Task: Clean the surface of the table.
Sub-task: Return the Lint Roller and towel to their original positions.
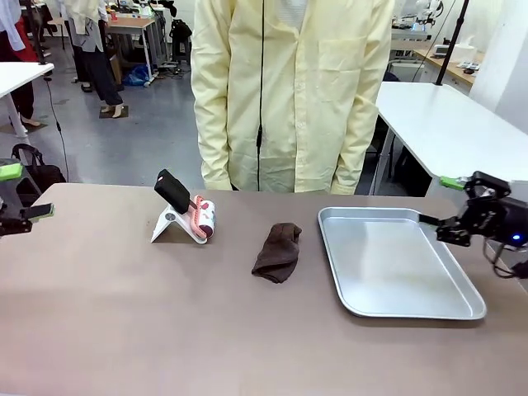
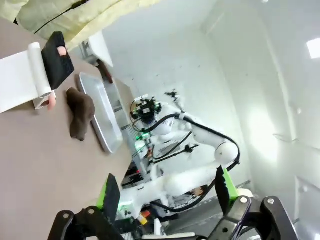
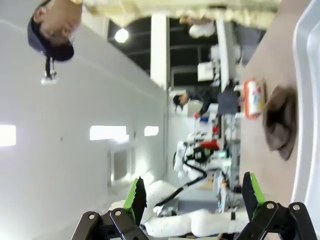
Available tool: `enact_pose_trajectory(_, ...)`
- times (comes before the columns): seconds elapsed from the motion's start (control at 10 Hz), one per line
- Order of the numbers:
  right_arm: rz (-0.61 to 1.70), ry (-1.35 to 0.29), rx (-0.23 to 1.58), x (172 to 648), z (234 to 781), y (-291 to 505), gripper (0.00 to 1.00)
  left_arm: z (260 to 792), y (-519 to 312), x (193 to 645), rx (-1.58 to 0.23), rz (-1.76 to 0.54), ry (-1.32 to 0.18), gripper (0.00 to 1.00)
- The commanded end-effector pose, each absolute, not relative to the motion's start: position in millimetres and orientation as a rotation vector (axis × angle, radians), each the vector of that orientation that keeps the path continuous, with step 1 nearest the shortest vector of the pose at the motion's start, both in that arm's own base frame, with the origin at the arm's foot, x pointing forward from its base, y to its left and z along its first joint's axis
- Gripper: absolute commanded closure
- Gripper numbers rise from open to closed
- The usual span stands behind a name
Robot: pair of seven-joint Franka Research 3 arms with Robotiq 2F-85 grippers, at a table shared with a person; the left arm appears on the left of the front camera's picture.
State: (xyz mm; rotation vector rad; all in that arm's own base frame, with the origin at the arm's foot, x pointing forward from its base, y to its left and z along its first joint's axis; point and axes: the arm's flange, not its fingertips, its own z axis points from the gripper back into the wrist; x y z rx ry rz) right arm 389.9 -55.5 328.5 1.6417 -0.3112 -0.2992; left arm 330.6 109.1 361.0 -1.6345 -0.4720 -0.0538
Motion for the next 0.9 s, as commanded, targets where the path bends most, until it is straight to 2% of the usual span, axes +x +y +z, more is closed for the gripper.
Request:
enact_pose_trajectory(0.0,-0.395,-0.348,1.532,353,358,-45,0.00,353,104,348,-1.620,-0.055,-0.413,0.00)
enact_pose_trajectory(0.3,-0.457,-0.365,1.437,361,355,-44,0.00,366,102,361,-1.561,-0.005,-0.368,0.00)
enact_pose_trajectory(0.4,-0.406,-0.377,1.512,392,354,-80,0.00,345,104,348,-1.615,-0.043,-0.401,0.00)
enact_pose_trajectory(0.8,-0.406,-0.377,1.512,392,354,-80,0.00,345,104,348,-1.615,-0.043,-0.401,0.00)
